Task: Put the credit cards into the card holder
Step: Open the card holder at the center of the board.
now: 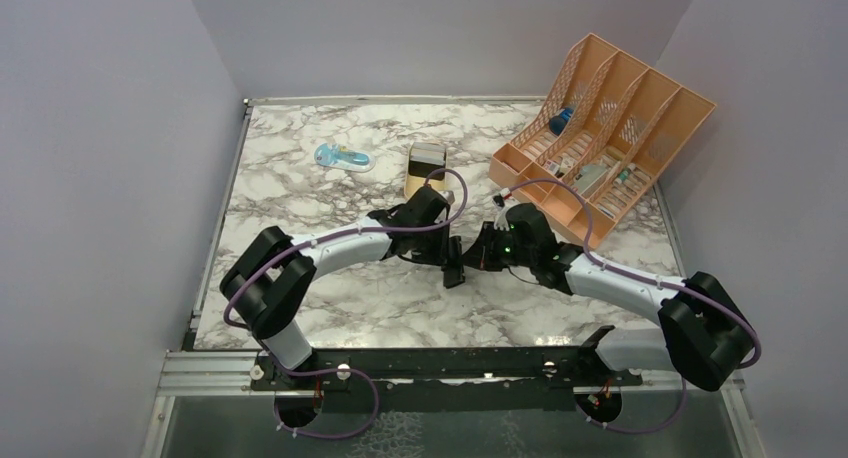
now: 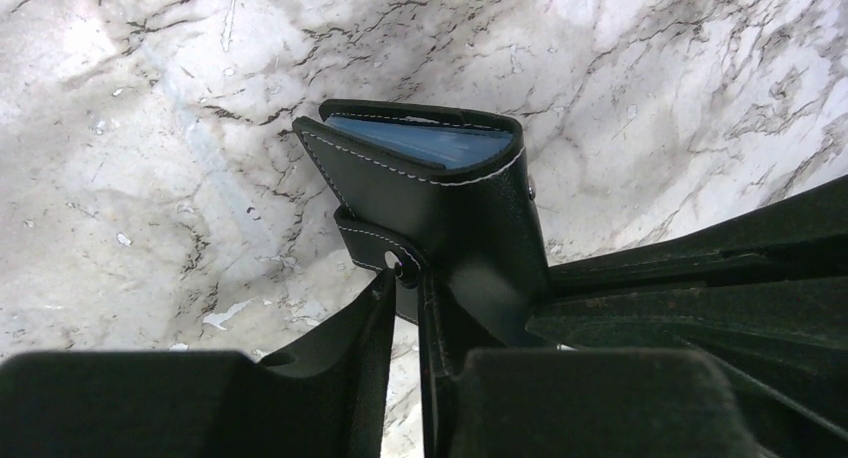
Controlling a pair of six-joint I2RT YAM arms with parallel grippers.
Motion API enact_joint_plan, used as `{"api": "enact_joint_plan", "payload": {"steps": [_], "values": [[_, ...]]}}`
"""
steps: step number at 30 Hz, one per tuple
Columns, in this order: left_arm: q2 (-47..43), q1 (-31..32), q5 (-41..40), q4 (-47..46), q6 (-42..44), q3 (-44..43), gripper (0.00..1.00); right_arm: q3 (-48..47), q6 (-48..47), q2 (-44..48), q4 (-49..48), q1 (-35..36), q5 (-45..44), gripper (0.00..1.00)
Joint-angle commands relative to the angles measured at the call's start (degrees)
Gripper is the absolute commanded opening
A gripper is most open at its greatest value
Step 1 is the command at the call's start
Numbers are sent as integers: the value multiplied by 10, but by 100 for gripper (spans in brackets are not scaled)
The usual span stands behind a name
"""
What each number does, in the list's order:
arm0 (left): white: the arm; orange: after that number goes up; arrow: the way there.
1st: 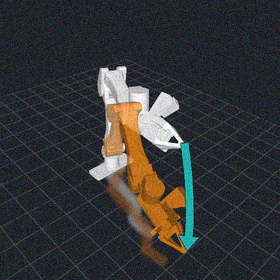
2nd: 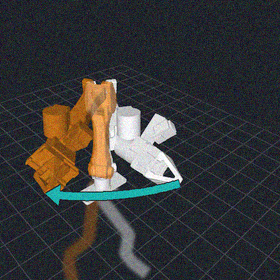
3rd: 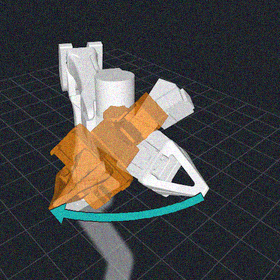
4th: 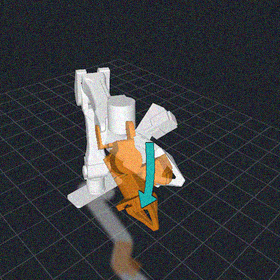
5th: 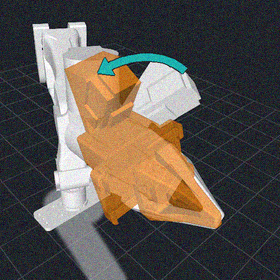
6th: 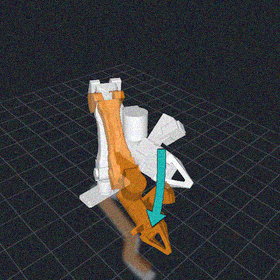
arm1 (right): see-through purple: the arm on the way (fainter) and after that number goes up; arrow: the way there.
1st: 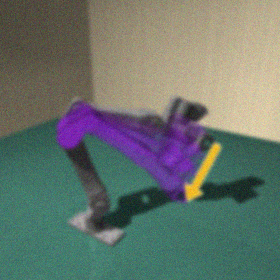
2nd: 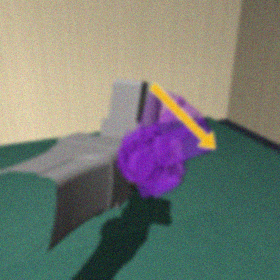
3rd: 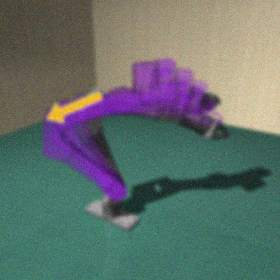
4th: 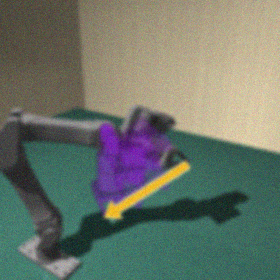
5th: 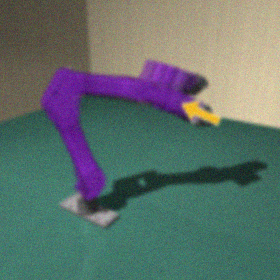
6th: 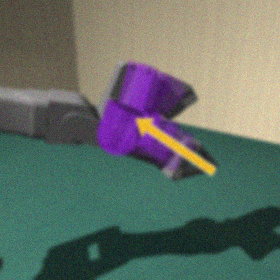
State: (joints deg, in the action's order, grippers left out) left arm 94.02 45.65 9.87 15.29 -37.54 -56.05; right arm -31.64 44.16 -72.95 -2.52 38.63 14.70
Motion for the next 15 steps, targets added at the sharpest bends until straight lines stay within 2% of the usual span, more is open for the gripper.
{"api": "enact_joint_plan", "payload": {"steps": [1,5,15], "values": [[19,-4,-73,29,19,-12,13,1,-2,25,-6,2,39,1],[22,-4,-79,39,22,-16,0,4,-1,28,-5,2,38,1],[-20,-4,-89,47,22,-3,0,19,-4,16,15,2,1,1]]}}
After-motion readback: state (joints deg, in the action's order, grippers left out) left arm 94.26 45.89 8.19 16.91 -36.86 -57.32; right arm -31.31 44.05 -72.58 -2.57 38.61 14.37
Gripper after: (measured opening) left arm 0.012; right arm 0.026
